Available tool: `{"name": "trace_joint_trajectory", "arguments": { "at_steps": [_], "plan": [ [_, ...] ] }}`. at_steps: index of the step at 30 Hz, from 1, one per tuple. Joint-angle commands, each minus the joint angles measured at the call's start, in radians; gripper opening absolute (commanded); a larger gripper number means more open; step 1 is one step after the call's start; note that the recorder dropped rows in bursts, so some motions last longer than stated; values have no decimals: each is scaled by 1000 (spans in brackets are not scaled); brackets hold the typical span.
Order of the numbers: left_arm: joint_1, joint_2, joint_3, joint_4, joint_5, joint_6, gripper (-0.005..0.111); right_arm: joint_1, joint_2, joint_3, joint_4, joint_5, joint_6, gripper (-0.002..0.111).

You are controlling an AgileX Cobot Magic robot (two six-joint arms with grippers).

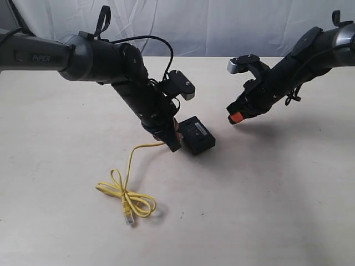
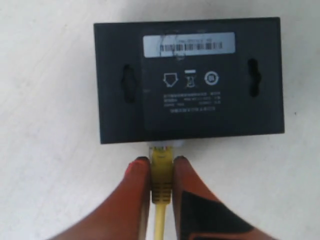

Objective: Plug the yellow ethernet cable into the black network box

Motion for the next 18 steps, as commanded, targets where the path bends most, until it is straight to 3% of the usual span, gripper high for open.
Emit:
{"name": "trace_joint_trajectory", "arguments": {
  "at_steps": [1,8,10,15,18],
  "plan": [
    [3,19,-8,-4,27,-13,0,-6,-8,3,11,5,2,-1],
    [3,17,-8,-1,22,-67,6,-6,-8,3,19,11,2,-1],
    [3,17,-8,1,28,-73,17,-6,-8,3,19,14,2,-1],
    [4,17,-8,1,27,-99,59,-6,-16,3,19,19,2,-1],
    [7,13,-8,20,27,-132,72,-6,-37,3,7,19,7,-1]
  ]
}}
